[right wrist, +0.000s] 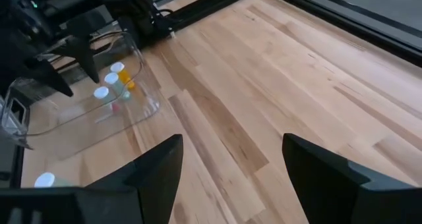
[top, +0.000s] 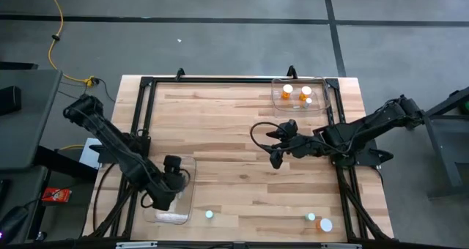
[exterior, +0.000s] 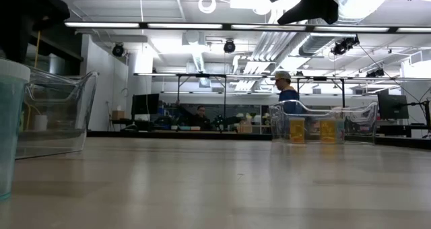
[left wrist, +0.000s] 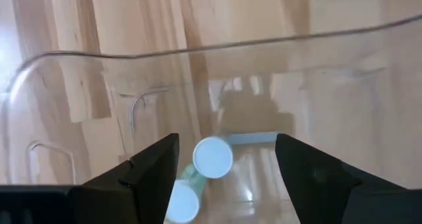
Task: Pick and place medicine bottles into bin by pill shape (circle, oval)
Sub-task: Put the green capsule bottle into the top transparent bin
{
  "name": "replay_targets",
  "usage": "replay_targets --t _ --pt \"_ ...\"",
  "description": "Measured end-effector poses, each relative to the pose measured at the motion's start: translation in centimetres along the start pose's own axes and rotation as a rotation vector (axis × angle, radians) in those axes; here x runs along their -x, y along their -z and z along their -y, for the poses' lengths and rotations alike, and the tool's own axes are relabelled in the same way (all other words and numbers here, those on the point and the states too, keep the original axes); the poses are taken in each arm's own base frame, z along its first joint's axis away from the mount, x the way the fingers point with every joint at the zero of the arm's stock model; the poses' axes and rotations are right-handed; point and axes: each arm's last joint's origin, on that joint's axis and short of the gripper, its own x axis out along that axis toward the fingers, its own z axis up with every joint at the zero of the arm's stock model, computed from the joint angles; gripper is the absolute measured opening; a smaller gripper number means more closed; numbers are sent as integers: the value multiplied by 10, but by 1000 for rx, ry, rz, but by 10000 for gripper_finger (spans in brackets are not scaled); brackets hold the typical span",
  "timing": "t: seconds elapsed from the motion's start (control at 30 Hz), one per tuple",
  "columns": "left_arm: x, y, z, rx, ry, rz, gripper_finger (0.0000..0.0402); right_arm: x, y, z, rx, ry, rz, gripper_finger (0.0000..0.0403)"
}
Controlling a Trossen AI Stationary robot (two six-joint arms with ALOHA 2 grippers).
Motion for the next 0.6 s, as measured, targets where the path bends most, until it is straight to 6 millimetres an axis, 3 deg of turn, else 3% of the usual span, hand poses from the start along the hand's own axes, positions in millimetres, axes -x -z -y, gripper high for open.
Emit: replay_targets --t 0.3,0.6 --pt "-24 -1 4 -92 -11 -119 243 0 0 0 2 2 -3 252" --pt "-32 -5 -5 -89 -24 -149 214 0 0 0 3 3 -5 252"
